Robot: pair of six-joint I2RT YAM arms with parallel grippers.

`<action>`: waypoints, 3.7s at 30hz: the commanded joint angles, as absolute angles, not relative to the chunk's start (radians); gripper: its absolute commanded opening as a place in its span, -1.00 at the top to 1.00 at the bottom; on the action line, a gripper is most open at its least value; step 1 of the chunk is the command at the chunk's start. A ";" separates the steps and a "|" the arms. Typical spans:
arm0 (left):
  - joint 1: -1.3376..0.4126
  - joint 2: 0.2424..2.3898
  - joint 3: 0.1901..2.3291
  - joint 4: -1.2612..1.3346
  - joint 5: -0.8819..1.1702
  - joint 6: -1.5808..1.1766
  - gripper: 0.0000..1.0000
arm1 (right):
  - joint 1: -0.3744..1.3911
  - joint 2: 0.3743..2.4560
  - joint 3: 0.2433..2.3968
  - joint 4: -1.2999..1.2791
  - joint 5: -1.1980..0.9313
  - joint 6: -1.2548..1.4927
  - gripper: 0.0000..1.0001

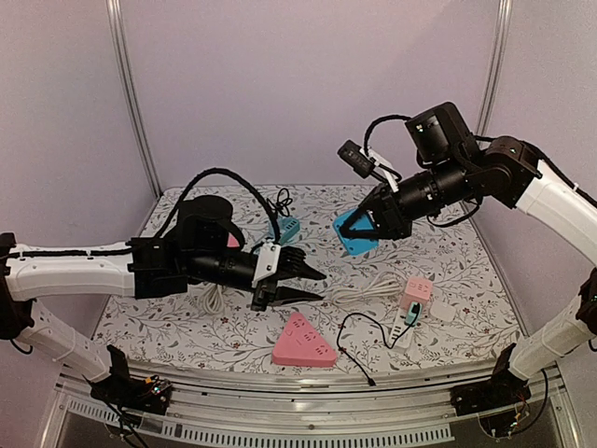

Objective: Insert the plug
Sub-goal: Adjust the plug, then move the socket to the center of the board.

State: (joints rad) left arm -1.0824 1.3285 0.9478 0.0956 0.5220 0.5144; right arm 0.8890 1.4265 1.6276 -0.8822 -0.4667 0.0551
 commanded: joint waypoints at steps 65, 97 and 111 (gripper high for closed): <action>-0.998 2.417 2.116 -0.577 0.302 0.392 0.02 | 0.472 1.456 1.153 -0.862 -0.191 0.421 1.00; -1.061 2.227 1.975 -0.911 0.103 0.254 -0.99 | 0.613 1.491 1.475 -1.201 -0.141 0.372 1.00; -0.802 1.514 1.249 -0.799 0.200 0.496 -0.99 | 0.776 1.702 1.722 -1.254 -0.121 0.462 1.00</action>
State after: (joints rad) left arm -0.8734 1.6779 1.4670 -0.8841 0.1375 0.3920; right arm 0.7509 1.6402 1.6604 -1.2339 -0.1314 0.4259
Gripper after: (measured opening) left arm 0.994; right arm 0.137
